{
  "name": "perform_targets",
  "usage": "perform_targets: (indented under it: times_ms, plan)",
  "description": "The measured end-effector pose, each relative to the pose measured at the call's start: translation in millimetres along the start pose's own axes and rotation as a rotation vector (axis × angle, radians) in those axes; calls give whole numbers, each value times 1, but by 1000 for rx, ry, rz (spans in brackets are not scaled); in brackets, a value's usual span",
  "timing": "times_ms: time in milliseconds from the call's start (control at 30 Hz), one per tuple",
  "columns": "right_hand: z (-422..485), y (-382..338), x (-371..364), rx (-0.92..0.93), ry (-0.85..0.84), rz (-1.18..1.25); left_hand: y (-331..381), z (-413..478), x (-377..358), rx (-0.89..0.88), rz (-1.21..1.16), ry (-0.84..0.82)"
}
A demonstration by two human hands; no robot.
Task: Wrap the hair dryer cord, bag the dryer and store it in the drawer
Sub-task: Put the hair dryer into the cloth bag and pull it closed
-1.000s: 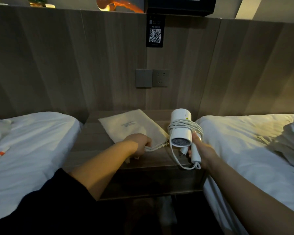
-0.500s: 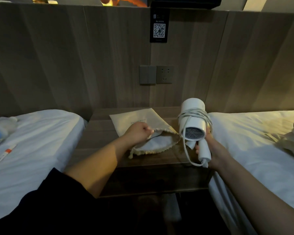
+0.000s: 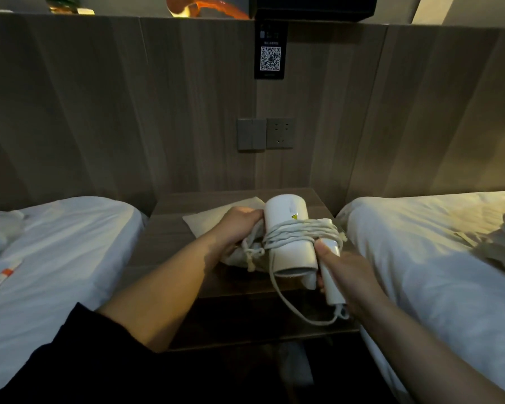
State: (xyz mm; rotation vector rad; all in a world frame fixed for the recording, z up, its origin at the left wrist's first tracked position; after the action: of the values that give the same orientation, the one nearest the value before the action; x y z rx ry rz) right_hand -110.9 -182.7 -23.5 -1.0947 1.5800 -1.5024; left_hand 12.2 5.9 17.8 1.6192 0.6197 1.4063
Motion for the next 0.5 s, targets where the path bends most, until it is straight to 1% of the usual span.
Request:
perform_targets:
  times_ms: [67,100,167,233,367,500]
  plan:
    - [-1,-4,-2,15,-6,-38,-3,1,5,59,-181,-4]
    - [-2,-6,-3,26,-9,-66,-2,2,9,68,-206,10]
    - [-1,-11,-4,63,-7,-149,6,6,19,35,-95,82]
    - [1,-17,-4,99,5,-234,22,9,26,-49,62,119]
    - [1,-35,-7,197,34,-531,52,5,16,-216,390,27]
    - [0,-40,-24,227,-18,-631,75,-4,-8,-339,565,-15]
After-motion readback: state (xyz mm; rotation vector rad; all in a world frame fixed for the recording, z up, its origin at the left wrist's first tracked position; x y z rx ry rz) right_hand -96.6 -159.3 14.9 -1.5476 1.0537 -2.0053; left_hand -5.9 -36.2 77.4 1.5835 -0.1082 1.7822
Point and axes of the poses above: each hand's wrist, its own z-axis towards the middle knuckle, its own x-axis out of the back of the hand, y = z × x, the point moved 9 cm from there along z, towards the middle knuckle, and after that the axes turned 7 degrees about z, right-handed, at the moved point
